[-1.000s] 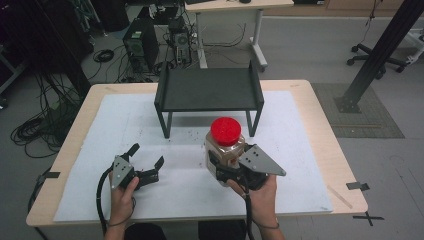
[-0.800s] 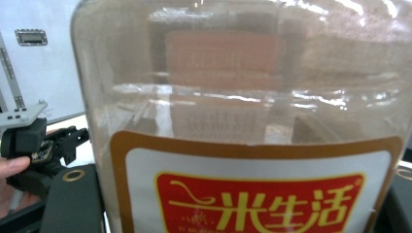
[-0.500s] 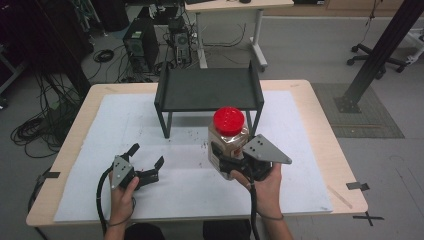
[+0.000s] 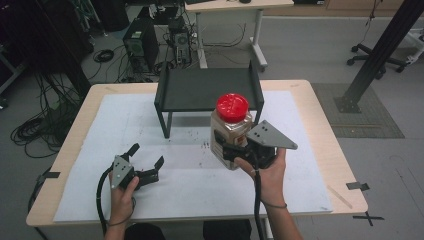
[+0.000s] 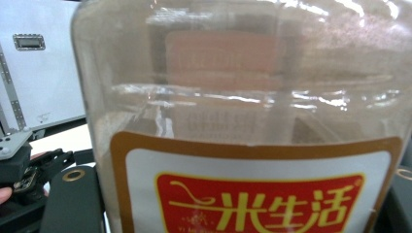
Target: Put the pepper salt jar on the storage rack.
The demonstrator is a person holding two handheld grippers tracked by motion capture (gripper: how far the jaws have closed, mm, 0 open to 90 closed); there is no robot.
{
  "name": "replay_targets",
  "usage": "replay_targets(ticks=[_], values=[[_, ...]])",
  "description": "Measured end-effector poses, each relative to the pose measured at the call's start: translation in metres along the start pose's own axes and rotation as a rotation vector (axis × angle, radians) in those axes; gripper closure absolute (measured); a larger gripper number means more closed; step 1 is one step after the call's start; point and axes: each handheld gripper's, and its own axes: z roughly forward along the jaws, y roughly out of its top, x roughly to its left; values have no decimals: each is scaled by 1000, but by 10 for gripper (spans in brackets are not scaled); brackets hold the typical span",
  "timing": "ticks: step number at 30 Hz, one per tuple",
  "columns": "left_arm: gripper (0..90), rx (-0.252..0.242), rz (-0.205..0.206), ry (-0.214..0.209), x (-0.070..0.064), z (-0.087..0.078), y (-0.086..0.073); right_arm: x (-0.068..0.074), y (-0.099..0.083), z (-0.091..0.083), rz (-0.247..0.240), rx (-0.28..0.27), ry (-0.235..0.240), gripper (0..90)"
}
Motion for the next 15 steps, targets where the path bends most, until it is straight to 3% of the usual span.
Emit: replay_targets(ticks=[15], values=[[2, 2, 1, 0, 0, 0, 0, -14, 22, 9, 8, -18, 3, 256]])
